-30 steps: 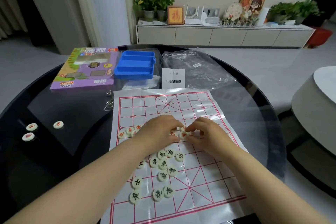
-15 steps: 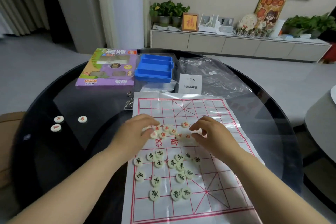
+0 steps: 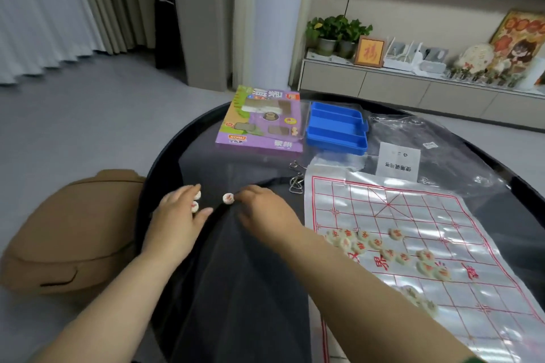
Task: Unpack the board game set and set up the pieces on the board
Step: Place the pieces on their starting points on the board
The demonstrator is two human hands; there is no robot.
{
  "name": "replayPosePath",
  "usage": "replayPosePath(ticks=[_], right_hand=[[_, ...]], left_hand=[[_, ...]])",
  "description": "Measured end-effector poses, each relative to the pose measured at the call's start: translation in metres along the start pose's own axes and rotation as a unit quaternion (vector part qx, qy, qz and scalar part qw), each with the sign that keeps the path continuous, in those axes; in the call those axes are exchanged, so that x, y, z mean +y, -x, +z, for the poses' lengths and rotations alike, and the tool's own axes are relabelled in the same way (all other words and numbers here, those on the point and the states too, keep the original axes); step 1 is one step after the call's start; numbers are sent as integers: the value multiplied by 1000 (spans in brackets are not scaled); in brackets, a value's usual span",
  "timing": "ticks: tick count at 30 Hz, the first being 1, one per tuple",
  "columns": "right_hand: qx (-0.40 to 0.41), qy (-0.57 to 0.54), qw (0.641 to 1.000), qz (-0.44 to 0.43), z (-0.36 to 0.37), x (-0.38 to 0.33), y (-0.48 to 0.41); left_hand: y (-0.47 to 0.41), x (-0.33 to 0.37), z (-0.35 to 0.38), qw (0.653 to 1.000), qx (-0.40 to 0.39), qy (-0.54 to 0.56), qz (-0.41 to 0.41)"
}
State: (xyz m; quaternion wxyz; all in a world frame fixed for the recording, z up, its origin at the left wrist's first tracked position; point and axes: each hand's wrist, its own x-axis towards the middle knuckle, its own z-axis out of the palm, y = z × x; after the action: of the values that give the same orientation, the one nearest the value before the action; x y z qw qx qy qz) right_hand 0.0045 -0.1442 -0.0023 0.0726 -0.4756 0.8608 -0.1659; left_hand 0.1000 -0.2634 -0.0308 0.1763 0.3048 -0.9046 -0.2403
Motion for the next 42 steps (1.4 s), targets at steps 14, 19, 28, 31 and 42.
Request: replayPosePath(ticks=[14, 19, 28, 31, 42], right_hand=[[44, 35, 998, 3, 22, -12, -31], [44, 15, 999, 20, 23, -16, -29], [46, -7, 999, 11, 1, -3, 12], [81, -40, 995, 30, -14, 14, 45], [173, -84, 952, 238, -66, 134, 175]], left_hand=[[-5, -14, 0, 994, 75, 78, -17], [-7, -12, -1, 996, 41, 75, -7], [5, -2, -7, 997, 16, 50, 48], [15, 7, -5, 996, 12, 73, 43], [43, 176, 41, 942, -184, 118, 255]])
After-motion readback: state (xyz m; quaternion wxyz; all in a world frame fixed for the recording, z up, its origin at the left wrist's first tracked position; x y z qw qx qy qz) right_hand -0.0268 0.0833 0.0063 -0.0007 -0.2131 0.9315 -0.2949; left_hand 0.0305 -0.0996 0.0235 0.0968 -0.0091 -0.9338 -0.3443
